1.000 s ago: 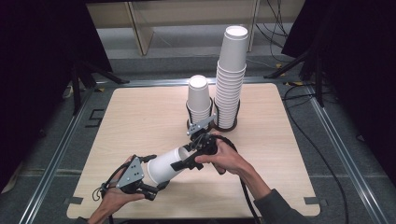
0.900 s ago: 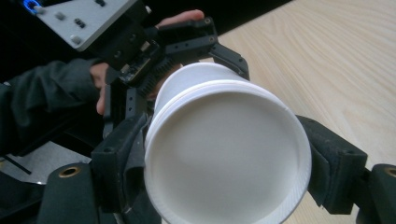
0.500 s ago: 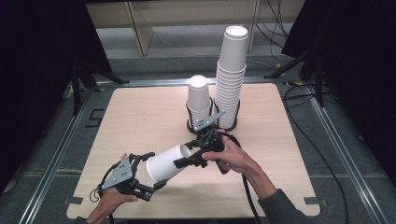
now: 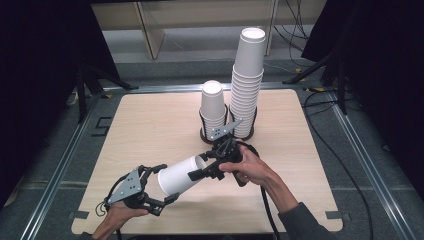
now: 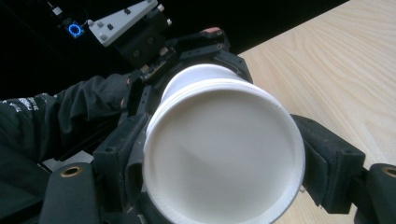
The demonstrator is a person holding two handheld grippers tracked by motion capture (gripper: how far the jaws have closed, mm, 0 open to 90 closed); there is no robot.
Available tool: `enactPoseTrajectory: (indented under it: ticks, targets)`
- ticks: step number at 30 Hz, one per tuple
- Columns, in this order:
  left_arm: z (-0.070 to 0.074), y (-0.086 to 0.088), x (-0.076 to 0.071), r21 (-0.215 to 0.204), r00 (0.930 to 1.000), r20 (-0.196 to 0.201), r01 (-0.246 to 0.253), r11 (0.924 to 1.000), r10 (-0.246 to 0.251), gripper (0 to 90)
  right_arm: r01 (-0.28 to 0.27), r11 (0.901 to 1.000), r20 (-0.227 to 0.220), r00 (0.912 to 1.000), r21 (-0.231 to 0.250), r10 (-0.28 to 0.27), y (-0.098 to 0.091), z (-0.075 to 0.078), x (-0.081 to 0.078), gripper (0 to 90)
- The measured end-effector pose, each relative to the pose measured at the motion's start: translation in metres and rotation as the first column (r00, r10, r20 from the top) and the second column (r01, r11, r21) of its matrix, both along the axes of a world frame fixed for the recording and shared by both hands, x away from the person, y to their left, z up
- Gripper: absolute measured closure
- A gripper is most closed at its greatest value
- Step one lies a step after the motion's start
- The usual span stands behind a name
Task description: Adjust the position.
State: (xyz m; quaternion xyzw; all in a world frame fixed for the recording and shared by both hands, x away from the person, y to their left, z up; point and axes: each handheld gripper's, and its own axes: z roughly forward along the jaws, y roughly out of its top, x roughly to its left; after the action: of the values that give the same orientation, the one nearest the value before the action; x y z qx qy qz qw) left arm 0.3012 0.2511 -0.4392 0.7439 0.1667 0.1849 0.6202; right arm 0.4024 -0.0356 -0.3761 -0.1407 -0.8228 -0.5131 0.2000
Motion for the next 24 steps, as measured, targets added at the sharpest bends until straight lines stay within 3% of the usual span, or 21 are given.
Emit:
enactPoseTrajectory:
  ticks: [3, 4, 9, 10, 11, 12, 15, 16, 17, 18, 20, 21, 22, 23, 24]
  targets:
    - [0.0, 0.0, 0.0, 0.027, 1.0, 0.001, 0.003, 0.9996, -0.003, 10.2, -0.007, 0.9999, -0.003, 1.0, -0.012, 0.007, -0.001, -0.001, 0.001, 25.1]
    - [0.0, -0.001, 0.001, 0.025, 1.0, -0.004, -0.001, 0.9997, 0.001, 10.9, -0.003, 0.9998, -0.023, 0.9997, -0.019, 0.003, -0.001, -0.001, 0.0, 25.1]
    - [-0.001, -0.002, 0.002, 0.074, 0.9998, -0.021, 0.0, 0.9973, 0.002, 12.3, 0.005, 0.9977, 0.045, 0.999, -0.067, -0.002, 0.0, -0.002, -0.001, 24.5]
    - [-0.002, -0.004, 0.002, 0.062, 0.9995, -0.03, 0.003, 0.9981, -0.001, 12.4, -0.001, 0.9965, 0.057, 0.9984, -0.083, 0.005, 0.001, -0.002, -0.001, 24.1]
    - [-0.001, -0.004, 0.002, 0.088, 0.9992, -0.04, 0.0, 0.9962, 0.003, 12.4, 0.003, 0.9959, 0.07, 0.9975, -0.091, 0.003, 0.002, -0.003, -0.002, 23.2]
    - [-0.002, -0.005, 0.002, 0.095, 0.9991, -0.043, 0.004, 0.9955, 0.0, 12.5, 0.015, 0.9923, 0.073, 0.9973, -0.123, -0.006, 0.001, -0.002, -0.004, 21.7]
    - [-0.004, -0.008, 0.002, 0.146, 0.9976, -0.069, 0.01, 0.9892, 0.001, 12.7, 0.036, 0.9818, 0.157, 0.9876, -0.186, -0.006, 0.003, 0.001, -0.005, 17.8]
    - [-0.005, -0.009, 0.003, 0.162, 0.9967, -0.081, 0.013, 0.9867, 0.001, 12.8, 0.041, 0.9776, 0.157, 0.9875, -0.206, -0.008, 0.002, 0.002, -0.007, 17.7]
    - [-0.006, -0.01, 0.003, 0.172, 0.9957, -0.092, 0.015, 0.985, 0.001, 12.8, 0.034, 0.9754, 0.2, 0.9796, -0.218, 0.011, 0.002, 0.003, -0.008, 17.5]
    - [-0.007, -0.011, 0.003, 0.171, 0.9943, -0.106, 0.008, 0.9852, 0.01, 12.7, 0.047, 0.9647, 0.212, 0.9772, -0.259, 0.009, 0.003, 0.005, -0.012, 17.4]
    - [-0.009, -0.012, 0.004, 0.189, 0.9922, -0.125, 0.014, 0.9818, 0.01, 12.7, 0.048, 0.9543, 0.289, 0.9564, -0.295, 0.041, 0.005, 0.007, -0.014, 17.4]
    - [-0.008, -0.012, 0.004, 0.209, 0.9916, -0.128, 0.013, 0.9778, 0.015, 12.7, 0.056, 0.9452, 0.28, 0.9591, -0.322, 0.039, 0.006, 0.009, -0.019, 17.6]
    - [-0.008, -0.012, 0.004, 0.219, 0.9909, -0.134, 0.013, 0.9757, 0.017, 12.7, 0.048, 0.9412, 0.321, 0.9449, -0.334, 0.066, 0.008, 0.009, -0.02, 17.8]
    - [-0.008, -0.012, 0.004, 0.237, 0.9909, -0.134, 0.017, 0.9713, 0.015, 12.7, 0.049, 0.9322, 0.319, 0.9449, -0.359, 0.073, 0.01, 0.009, -0.023, 17.8]
    - [-0.007, -0.013, 0.004, 0.251, 0.991, -0.132, 0.017, 0.9679, 0.017, 12.7, 0.043, 0.9281, 0.367, 0.9245, -0.37, 0.103, 0.012, 0.009, -0.024, 17.9]
